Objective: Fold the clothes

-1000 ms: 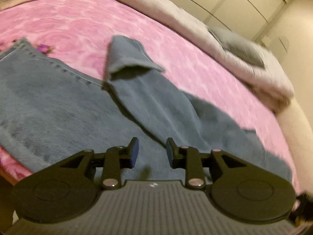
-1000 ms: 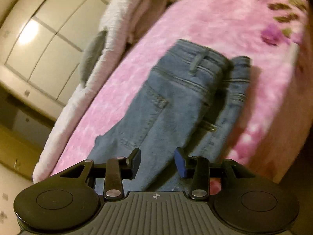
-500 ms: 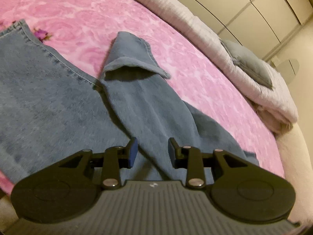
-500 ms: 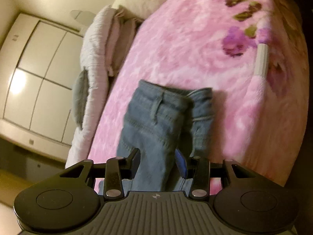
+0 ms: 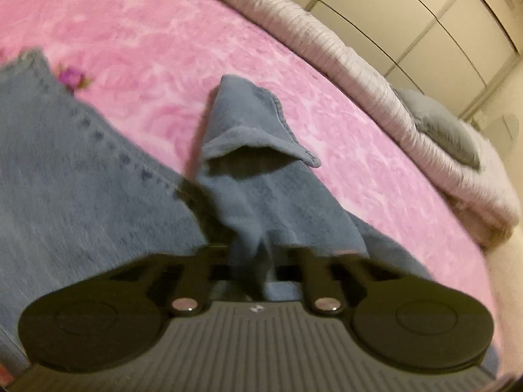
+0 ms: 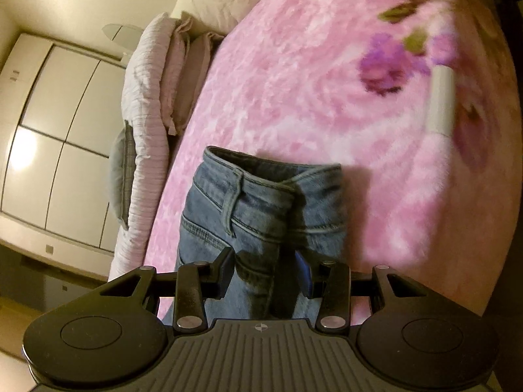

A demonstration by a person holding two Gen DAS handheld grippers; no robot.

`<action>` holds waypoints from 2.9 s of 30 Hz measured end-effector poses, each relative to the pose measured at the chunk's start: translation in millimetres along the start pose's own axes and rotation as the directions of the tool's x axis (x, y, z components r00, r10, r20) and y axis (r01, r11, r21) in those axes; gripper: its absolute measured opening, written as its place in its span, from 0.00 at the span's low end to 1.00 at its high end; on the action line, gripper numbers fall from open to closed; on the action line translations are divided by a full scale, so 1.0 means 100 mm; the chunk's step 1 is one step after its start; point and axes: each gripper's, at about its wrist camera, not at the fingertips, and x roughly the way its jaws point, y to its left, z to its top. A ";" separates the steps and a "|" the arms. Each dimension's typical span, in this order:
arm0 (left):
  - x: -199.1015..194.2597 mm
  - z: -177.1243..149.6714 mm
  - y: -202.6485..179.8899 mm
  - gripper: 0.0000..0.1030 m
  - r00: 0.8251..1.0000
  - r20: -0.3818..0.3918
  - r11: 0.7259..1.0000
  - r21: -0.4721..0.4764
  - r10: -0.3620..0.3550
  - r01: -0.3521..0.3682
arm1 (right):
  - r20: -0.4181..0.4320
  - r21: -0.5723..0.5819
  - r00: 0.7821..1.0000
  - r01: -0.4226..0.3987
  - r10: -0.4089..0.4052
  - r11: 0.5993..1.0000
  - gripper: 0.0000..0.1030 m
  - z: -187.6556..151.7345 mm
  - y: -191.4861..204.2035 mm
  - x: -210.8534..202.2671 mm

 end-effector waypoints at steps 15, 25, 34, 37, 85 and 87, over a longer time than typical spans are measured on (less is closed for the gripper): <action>-0.78 -0.64 0.34 0.00 0.999 0.035 0.990 0.139 0.027 -0.032 | -0.001 -0.171 0.996 0.085 -0.086 0.982 0.06 -0.02 -0.06 -0.26; -1.01 -0.73 0.33 0.01 0.997 0.072 0.982 0.184 0.028 -0.041 | 0.005 -0.214 0.991 0.131 -0.133 0.968 0.06 -0.04 0.02 -0.34; -1.04 -0.82 0.32 0.01 0.996 0.080 0.971 0.230 0.044 -0.061 | 0.029 -0.265 0.990 0.143 -0.141 0.954 0.06 -0.09 0.14 -0.43; -0.98 -0.84 0.29 0.06 0.995 0.064 0.958 0.272 0.079 -0.093 | 0.019 -0.318 0.980 0.194 -0.199 0.928 0.10 -0.15 0.12 -0.33; -1.33 0.13 1.84 0.14 0.976 0.111 0.923 -0.359 0.187 -0.136 | -0.138 -0.846 0.922 0.079 -0.361 0.527 0.50 -1.93 1.62 0.74; -1.31 0.17 1.88 0.14 0.975 0.108 0.916 -0.376 0.195 -0.142 | -0.210 -0.864 0.934 -0.039 -0.288 0.502 0.50 -2.11 1.63 0.62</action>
